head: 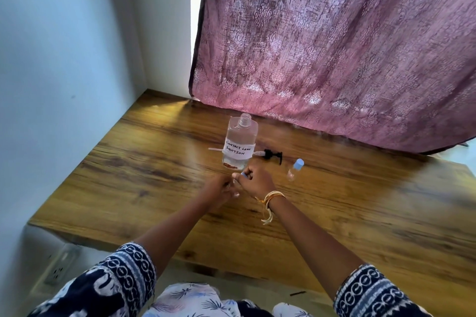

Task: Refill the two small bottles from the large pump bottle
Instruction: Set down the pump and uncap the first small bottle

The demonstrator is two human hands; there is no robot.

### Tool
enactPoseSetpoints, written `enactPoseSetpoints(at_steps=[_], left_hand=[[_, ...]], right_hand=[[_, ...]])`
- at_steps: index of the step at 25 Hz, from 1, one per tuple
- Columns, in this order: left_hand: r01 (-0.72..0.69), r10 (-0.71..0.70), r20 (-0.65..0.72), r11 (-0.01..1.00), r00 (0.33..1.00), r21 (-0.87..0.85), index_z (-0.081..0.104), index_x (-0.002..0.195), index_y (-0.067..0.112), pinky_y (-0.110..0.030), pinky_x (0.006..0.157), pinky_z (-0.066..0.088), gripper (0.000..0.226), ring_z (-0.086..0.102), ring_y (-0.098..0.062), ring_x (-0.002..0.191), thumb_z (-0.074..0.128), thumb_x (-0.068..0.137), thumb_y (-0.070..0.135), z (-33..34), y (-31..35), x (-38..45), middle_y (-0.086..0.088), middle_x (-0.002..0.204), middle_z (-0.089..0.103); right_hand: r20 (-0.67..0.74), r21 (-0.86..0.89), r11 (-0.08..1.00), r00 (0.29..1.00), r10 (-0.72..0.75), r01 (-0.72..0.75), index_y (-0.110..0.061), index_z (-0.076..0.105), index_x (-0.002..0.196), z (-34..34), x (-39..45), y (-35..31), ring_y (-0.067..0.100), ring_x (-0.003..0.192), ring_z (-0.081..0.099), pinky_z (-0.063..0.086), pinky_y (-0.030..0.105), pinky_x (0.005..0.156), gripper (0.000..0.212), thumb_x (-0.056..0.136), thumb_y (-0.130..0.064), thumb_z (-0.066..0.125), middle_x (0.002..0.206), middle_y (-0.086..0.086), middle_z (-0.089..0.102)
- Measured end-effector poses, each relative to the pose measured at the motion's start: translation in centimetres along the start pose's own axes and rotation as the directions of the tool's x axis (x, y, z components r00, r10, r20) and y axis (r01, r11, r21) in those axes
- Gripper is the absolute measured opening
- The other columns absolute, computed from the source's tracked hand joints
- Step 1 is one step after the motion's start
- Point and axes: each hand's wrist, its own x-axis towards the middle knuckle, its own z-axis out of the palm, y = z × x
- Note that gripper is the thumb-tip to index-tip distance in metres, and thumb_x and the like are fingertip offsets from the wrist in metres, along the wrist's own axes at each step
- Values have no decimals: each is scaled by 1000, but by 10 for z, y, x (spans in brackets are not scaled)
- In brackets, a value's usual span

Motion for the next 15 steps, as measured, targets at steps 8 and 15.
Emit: enactPoseSetpoints(at_steps=[8, 15], left_hand=[[-133, 167, 205, 977, 964, -166, 63, 82, 8, -17, 57, 46, 8, 56, 7, 57, 71, 82, 9, -26, -4, 7, 5, 65, 63], [-94, 153, 119, 912, 981, -399, 71, 83, 10, -21, 55, 38, 9, 45, -1, 54, 74, 78, 3, -53, 19, 18, 8, 60, 55]], right_hand=[[116, 45, 988, 982, -150, 146, -17, 61, 86, -11, 0, -4, 7, 61, 50, 39, 23, 60, 12, 87, -24, 70, 72, -7, 56], [115, 213, 957, 967, -226, 198, -26, 66, 111, -46, 3, -36, 5, 84, 62, 55, 23, 84, 40, 77, -8, 78, 107, 1, 65]])
